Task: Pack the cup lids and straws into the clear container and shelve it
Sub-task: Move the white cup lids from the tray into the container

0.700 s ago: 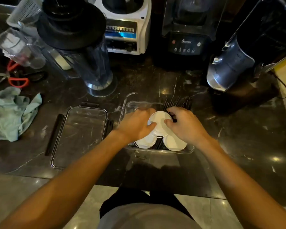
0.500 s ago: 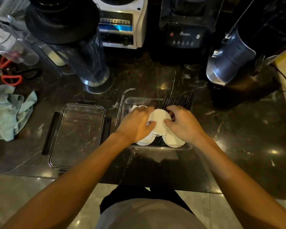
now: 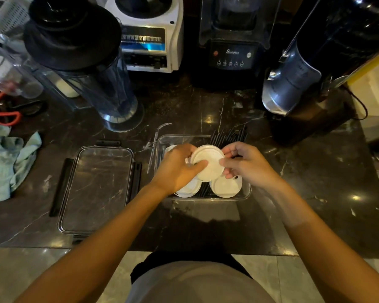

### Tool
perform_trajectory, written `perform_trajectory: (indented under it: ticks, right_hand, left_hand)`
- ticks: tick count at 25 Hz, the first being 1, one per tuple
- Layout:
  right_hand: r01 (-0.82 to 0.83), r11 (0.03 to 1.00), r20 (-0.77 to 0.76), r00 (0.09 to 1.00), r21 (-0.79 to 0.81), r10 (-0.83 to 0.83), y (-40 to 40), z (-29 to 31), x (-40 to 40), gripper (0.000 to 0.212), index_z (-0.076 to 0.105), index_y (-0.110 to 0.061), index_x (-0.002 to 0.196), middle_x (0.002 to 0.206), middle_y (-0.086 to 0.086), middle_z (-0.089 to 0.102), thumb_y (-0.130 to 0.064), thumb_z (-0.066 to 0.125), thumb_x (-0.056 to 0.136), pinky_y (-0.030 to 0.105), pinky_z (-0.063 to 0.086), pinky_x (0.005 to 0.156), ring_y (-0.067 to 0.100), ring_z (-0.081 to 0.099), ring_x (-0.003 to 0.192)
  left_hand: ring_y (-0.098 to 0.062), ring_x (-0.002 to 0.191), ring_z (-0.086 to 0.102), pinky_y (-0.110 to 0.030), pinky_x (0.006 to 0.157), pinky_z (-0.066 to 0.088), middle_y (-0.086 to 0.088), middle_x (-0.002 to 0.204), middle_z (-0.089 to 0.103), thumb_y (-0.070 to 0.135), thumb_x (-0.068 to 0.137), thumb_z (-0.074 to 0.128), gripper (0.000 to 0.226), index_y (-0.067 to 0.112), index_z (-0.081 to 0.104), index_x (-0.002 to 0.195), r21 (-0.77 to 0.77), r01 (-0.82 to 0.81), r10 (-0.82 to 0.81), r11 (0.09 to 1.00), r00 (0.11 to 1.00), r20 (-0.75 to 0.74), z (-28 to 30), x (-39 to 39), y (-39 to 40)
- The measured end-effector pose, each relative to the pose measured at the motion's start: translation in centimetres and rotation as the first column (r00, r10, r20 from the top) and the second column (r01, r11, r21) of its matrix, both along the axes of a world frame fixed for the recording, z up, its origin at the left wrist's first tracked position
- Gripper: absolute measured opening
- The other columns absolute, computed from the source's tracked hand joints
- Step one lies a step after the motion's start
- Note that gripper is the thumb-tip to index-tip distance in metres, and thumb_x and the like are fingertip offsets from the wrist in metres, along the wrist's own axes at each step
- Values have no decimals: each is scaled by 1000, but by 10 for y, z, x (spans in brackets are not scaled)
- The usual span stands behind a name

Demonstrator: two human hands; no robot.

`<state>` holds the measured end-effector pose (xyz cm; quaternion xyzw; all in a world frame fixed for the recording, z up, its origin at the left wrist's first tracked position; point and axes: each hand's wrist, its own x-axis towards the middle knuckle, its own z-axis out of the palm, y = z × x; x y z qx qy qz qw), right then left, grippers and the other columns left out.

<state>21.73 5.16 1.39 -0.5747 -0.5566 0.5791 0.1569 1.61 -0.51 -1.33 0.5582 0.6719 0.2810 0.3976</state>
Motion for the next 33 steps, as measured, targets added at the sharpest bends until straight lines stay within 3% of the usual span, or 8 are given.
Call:
perform_trajectory:
  ticks: [2, 4, 7, 11, 20, 24, 28, 33]
  right_hand:
    - [21, 1000, -10, 1000, -8, -21, -4, -2, 4, 20, 66, -7, 112, 101, 18, 67, -5, 73, 93, 33, 61, 61, 21, 72, 72]
    - [-53, 995, 159, 987, 85, 39, -8, -8, 10, 28, 65, -9, 122, 109, 11, 66, -10, 72, 95, 40, 61, 70, 22, 70, 84]
    - [-419, 894, 616, 750, 159, 242, -12, -9, 17, 36, 62, -15, 129, 124, 6, 62, -23, 68, 94, 44, 54, 91, 28, 65, 109]
    - [-576, 815, 780, 535, 57, 324, -21, -8, 10, 34, 57, -15, 127, 129, 8, 53, -27, 64, 96, 45, 51, 84, 38, 65, 108]
    - [-586, 780, 729, 630, 219, 269, -19, -1, 10, 9, 63, -24, 105, 103, -2, 58, -28, 59, 98, 35, 47, 71, 26, 67, 92]
    - [-565, 816, 724, 613, 121, 317, -16, -4, 9, 37, 59, -21, 129, 124, 2, 58, -33, 64, 95, 38, 50, 83, 28, 65, 107]
    - [-597, 794, 759, 568, 114, 318, -21, -10, 8, 34, 62, -22, 125, 126, 1, 53, -33, 68, 94, 32, 42, 77, 27, 63, 109]
    - [-508, 830, 543, 774, 228, 325, -14, 2, 19, 19, 63, -31, 99, 95, -8, 64, -34, 76, 86, 34, 48, 71, 15, 58, 93]
  left_hand:
    - [-10, 86, 65, -16, 75, 50, 1, 92, 70, 14, 87, 80, 20, 14, 64, 100, -52, -75, 84, 996, 977, 195, 3, 0, 3]
    - [-6, 87, 66, -18, 73, 54, 3, 92, 70, 9, 89, 78, 18, 13, 64, 100, -72, -148, 162, 986, 946, 280, 6, -3, 4]
    - [0, 89, 67, -27, 76, 58, 12, 97, 70, 9, 90, 76, 15, 12, 67, 102, -76, -251, 261, 965, 898, 354, 11, -8, 4]
    - [5, 88, 66, -14, 67, 55, 15, 96, 70, 16, 92, 75, 9, 14, 71, 100, -51, -260, 259, 964, 886, 384, 10, -10, 2]
    - [-19, 100, 63, -39, 80, 53, 0, 107, 70, 13, 99, 63, 13, 19, 69, 109, -270, -287, 389, 919, 769, 507, 7, -15, 4]
    - [-18, 103, 63, -35, 79, 55, 2, 110, 68, 4, 94, 65, 28, 18, 65, 119, -296, -268, 388, 917, 774, 500, 7, -16, 6]
    - [-13, 104, 64, -32, 81, 59, 1, 116, 64, -1, 86, 75, 46, 19, 58, 124, -294, -252, 373, 922, 782, 500, 4, -13, 4]
    - [-13, 102, 69, -31, 88, 59, 6, 102, 74, 6, 91, 74, 26, 24, 70, 109, -248, -274, 365, 929, 779, 510, 6, -14, 4]
